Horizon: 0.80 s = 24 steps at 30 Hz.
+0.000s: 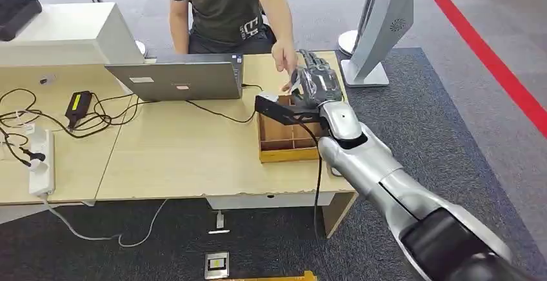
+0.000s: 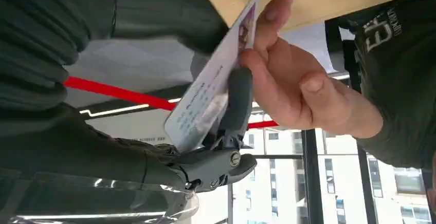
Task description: Pass the card to the sensor for recognition and then transmit it.
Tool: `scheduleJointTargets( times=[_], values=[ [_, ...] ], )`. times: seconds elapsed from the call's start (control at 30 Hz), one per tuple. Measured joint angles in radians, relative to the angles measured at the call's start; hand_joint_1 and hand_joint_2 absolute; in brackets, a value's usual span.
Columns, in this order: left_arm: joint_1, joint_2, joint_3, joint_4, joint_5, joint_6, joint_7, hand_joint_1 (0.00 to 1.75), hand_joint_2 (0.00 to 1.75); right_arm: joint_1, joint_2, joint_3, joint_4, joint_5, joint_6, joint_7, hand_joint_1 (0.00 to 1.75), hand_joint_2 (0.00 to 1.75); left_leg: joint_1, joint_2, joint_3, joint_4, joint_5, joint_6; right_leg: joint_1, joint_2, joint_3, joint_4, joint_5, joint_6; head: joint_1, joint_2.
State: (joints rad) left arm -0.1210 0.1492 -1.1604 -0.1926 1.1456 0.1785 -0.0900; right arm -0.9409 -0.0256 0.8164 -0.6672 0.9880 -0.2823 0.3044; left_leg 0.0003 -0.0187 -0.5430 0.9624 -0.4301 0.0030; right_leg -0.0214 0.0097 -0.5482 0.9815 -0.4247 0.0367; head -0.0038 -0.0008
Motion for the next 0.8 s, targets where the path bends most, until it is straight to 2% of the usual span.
scheduleJointTargets(
  times=[0.33,0.53,0.7,0.8],
  values=[
    [0.0,-0.001,0.0,0.0,-0.003,0.008,-0.001,0.0,0.0,0.0,0.01,0.0,0.016,0.019,-0.023,-0.003,0.0,0.0,0.0,0.0,0.0,0.0,0.0,0.0,0.0,0.0,0.0,0.0,0.0,0.0,0.0,0.0],
    [0.0,-0.005,0.0,0.0,-0.006,0.008,-0.006,0.0,0.0,-0.002,0.014,0.001,0.018,0.077,0.003,0.017,0.0,0.0,0.0,0.0,0.0,0.0,0.0,0.0,0.0,0.0,0.0,0.0,0.0,0.0,0.0,0.0],
    [0.0,-0.006,0.0,0.0,-0.005,0.007,-0.016,0.0,0.0,0.022,-0.01,-0.005,-0.024,0.051,0.03,0.033,0.0,0.0,0.0,0.0,0.0,0.0,0.0,0.0,0.0,0.0,0.0,-0.001,0.0,0.0,0.0,0.0],
    [0.002,-0.006,0.0,0.0,-0.003,0.007,-0.018,0.0,0.0,0.068,-0.057,-0.031,-0.106,0.001,0.074,0.051,0.0,0.0,0.0,0.0,0.001,0.0,0.0,0.0,0.0,0.0,0.001,-0.002,0.0,0.0,0.0,0.0]
  ],
)
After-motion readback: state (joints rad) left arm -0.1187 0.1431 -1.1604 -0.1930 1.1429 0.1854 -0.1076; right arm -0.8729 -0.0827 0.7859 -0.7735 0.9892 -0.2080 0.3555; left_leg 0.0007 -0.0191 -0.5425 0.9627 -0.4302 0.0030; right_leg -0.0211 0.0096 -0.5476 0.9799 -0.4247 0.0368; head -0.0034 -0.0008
